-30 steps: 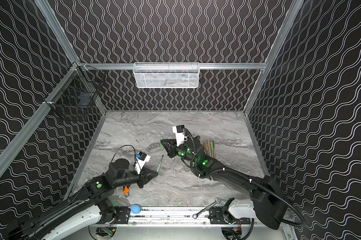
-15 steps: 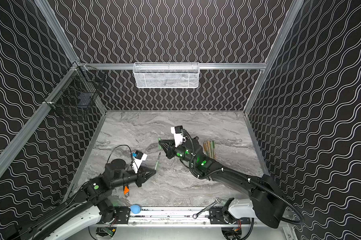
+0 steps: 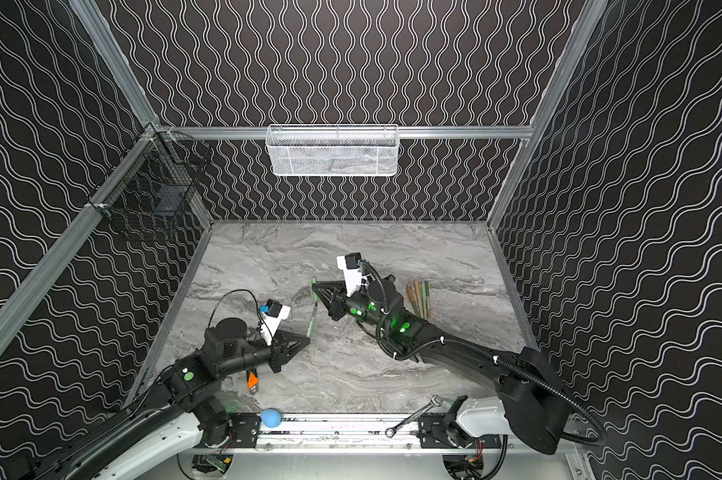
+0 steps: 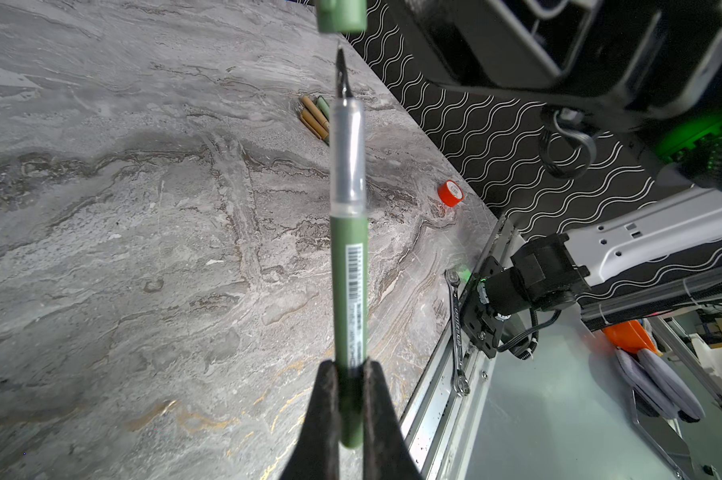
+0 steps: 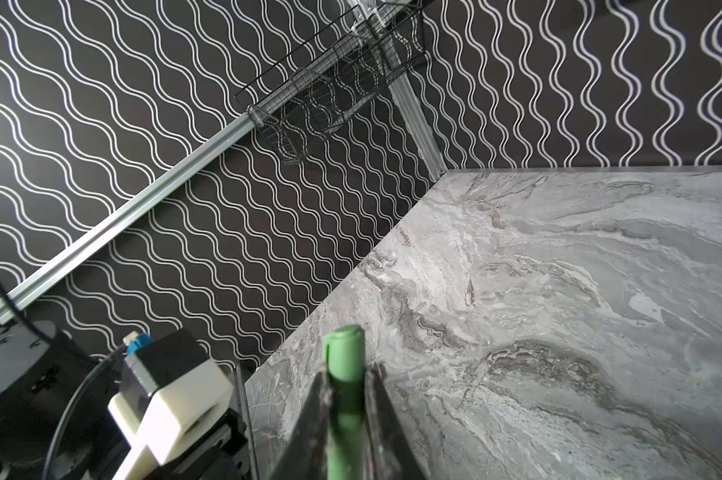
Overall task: Insert the pens into the pen caps
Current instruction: 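Bring the green cap with the right gripper toward the marker tip in the left gripper, then press the green cap down onto the marker tip while the left gripper holds it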
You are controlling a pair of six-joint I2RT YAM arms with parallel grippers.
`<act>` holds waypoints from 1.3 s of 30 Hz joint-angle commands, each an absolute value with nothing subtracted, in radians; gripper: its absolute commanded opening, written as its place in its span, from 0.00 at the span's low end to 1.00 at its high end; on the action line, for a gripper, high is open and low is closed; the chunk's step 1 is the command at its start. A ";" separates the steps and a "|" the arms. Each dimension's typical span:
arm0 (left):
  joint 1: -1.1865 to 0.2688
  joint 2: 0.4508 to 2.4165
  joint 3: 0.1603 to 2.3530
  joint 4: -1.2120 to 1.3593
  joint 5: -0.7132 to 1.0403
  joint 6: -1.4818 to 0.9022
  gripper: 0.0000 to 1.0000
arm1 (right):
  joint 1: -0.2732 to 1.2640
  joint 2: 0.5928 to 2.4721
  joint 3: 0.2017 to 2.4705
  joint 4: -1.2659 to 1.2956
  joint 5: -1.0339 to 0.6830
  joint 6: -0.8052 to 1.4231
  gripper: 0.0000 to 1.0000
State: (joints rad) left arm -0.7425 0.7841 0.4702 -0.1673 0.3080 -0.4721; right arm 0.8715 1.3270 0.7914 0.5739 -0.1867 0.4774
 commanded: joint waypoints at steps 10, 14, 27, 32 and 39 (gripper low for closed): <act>-0.720 0.780 0.479 -0.132 0.297 -0.479 0.00 | 0.883 1.317 0.792 0.621 -0.198 0.471 0.17; -0.713 0.782 0.479 -0.129 0.301 -0.479 0.00 | 0.885 1.313 0.787 0.628 -0.199 0.475 0.16; -0.692 0.763 0.476 -0.113 0.311 -0.478 0.00 | 0.903 1.317 0.769 0.651 -0.198 0.500 0.17; -0.686 0.746 0.469 -0.099 0.313 -0.478 0.00 | 0.907 1.327 0.773 0.645 -0.196 0.526 0.17; -0.685 0.728 0.465 -0.089 0.313 -0.474 0.00 | 0.907 1.350 0.804 0.605 -0.189 0.585 0.16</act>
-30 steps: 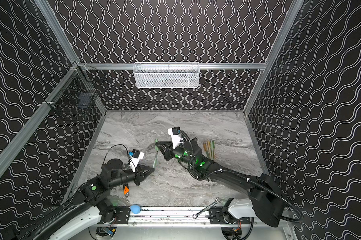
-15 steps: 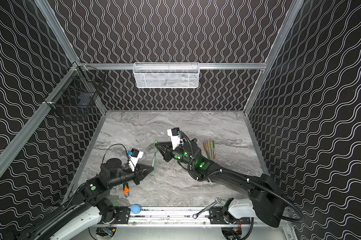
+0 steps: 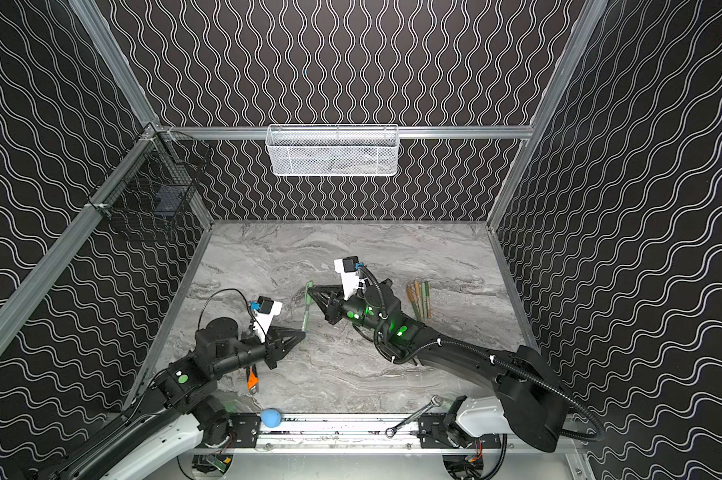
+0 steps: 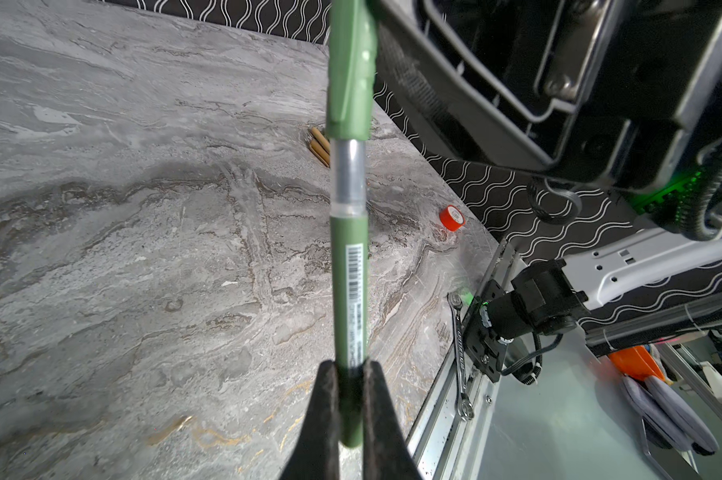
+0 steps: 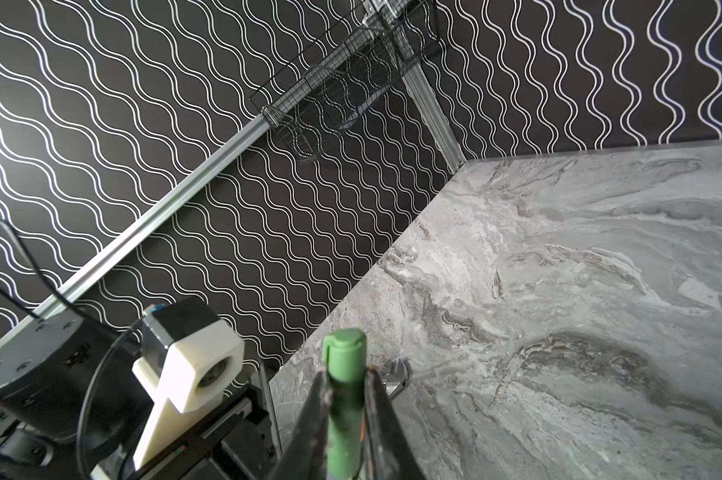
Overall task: Insert the pens into the pen caps
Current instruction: 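Press the green cap down onto the marker tip while the left gripper holds it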
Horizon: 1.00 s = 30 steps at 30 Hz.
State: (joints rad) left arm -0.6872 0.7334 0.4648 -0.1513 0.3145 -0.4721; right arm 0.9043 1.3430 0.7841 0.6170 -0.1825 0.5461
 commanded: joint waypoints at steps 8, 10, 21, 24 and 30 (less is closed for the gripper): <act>-0.679 0.712 0.466 -0.071 0.300 -0.465 0.00 | 0.907 1.363 0.814 0.565 -0.246 0.626 0.16; -0.675 0.713 0.468 -0.058 0.308 -0.460 0.00 | 0.907 1.353 0.793 0.582 -0.260 0.633 0.17; -0.674 0.727 0.460 0.018 0.420 -0.458 0.00 | 0.878 1.201 0.753 0.548 -0.274 0.607 0.38; -0.675 0.734 0.448 0.073 0.487 -0.469 0.00 | 0.835 1.177 0.764 0.526 -0.358 0.590 0.46; -0.673 0.776 0.430 0.200 0.624 -0.503 0.00 | 0.767 1.155 0.785 0.478 -0.472 0.560 0.54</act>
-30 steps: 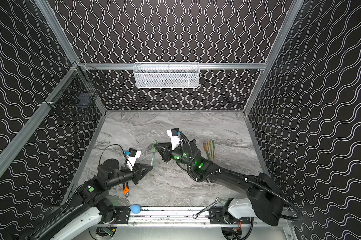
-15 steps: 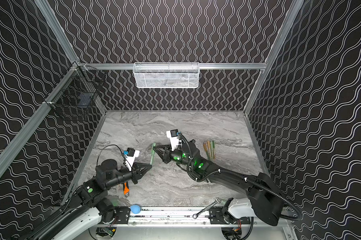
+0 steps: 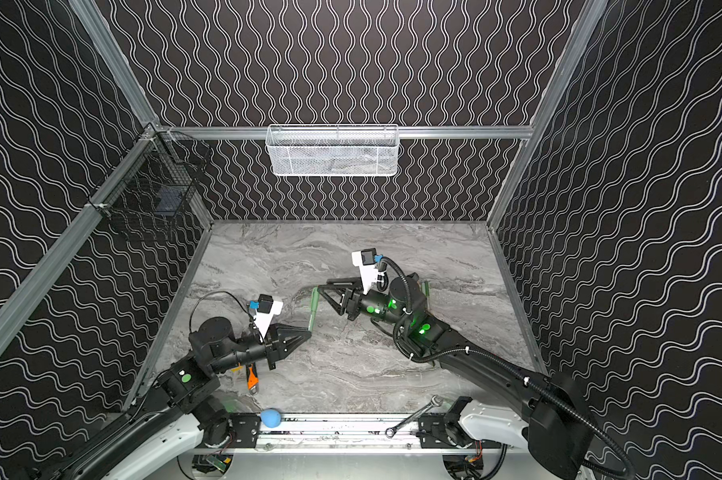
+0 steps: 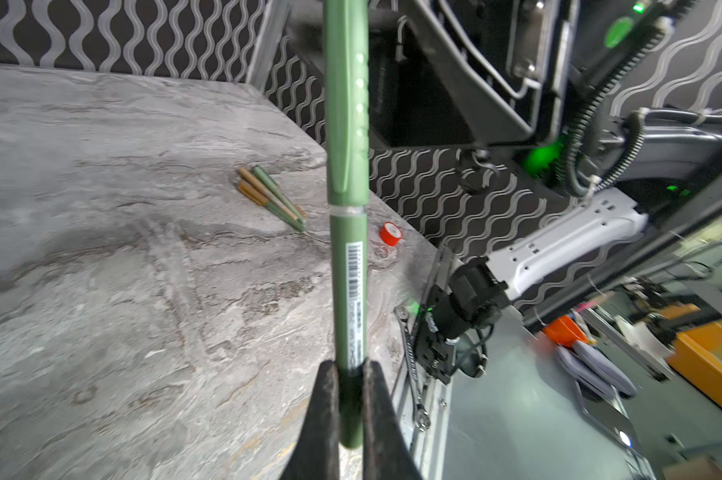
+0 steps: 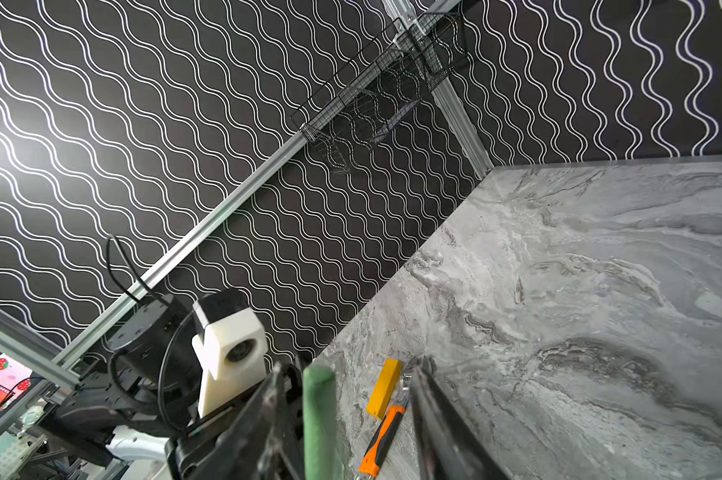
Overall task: Insert the pens into the pen caps
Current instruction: 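Press the green cap down onto the marker tip while the left gripper holds it, then carry the capped marker with the right gripper to the pile while the left gripper opens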
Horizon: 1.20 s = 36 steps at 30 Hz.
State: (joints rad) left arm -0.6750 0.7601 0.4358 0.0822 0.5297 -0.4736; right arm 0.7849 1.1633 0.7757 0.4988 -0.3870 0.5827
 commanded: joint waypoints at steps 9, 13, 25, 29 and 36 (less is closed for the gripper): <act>-0.675 0.820 0.434 0.246 0.669 -0.517 0.00 | 0.748 1.165 0.794 0.516 -0.632 0.542 0.44; -0.674 0.829 0.439 0.242 0.667 -0.515 0.00 | 0.749 1.175 0.788 0.540 -0.679 0.548 0.33; -0.674 0.793 0.493 0.211 0.506 -0.433 0.00 | 0.794 1.153 0.737 0.433 -0.597 0.566 0.00; -0.674 0.811 0.534 0.232 0.472 -0.387 0.00 | 0.833 1.149 0.701 0.407 -0.499 0.634 0.00; -0.673 0.928 0.642 0.365 0.491 -0.364 0.00 | 0.940 1.176 0.693 0.333 -0.344 0.749 0.00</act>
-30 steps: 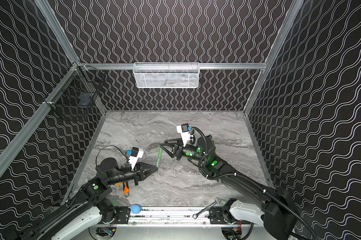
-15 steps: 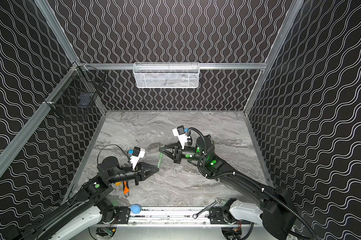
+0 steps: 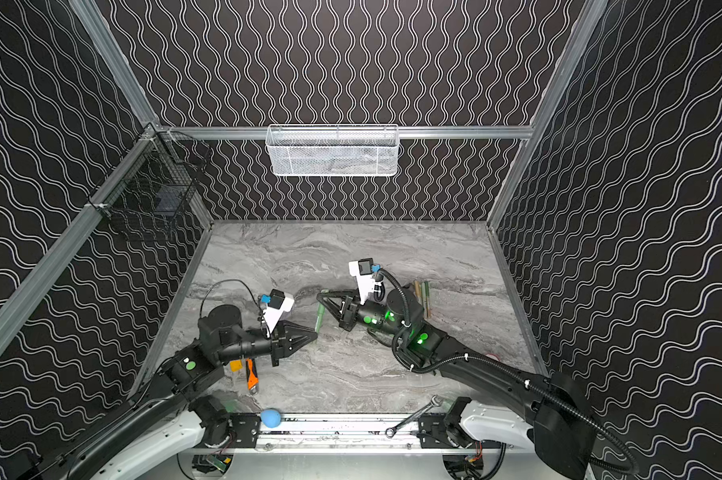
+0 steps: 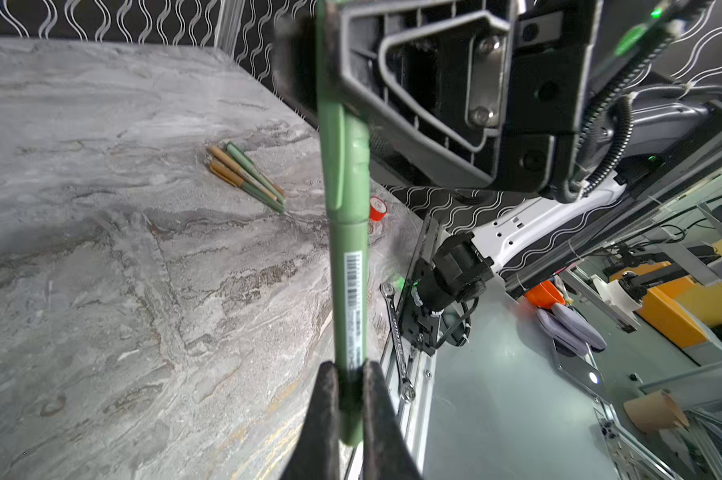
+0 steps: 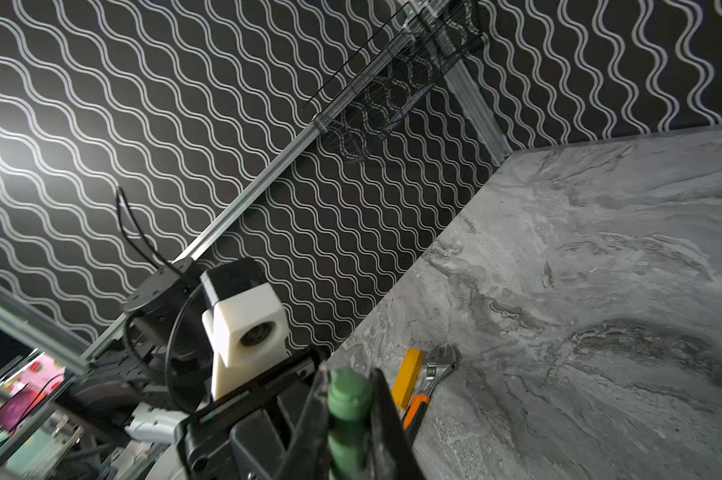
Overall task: Insert the pens into the pen caps
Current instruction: 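Carry the capped marker with the right gripper to the pile while the left gripper opens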
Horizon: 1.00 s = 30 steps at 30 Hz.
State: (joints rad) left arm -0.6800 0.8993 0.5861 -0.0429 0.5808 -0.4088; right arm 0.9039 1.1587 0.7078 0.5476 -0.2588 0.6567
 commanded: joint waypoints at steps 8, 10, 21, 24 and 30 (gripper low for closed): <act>-0.674 0.936 0.631 0.319 0.480 -0.395 0.43 | 0.781 1.111 0.729 0.134 -0.210 0.705 0.00; -0.673 0.906 0.601 0.276 0.462 -0.411 0.65 | 0.683 1.121 0.764 0.073 -0.224 0.641 0.00; -0.672 0.783 0.673 -0.202 0.244 -0.344 0.99 | 0.378 1.643 1.280 -0.514 -0.131 0.201 0.00; -0.672 0.796 0.713 -0.273 0.217 -0.312 0.99 | 0.376 1.781 1.401 -0.613 -0.067 0.128 0.00; -0.672 0.855 0.814 -0.442 0.035 -0.269 0.99 | 0.377 1.961 1.505 -0.712 0.046 0.054 0.06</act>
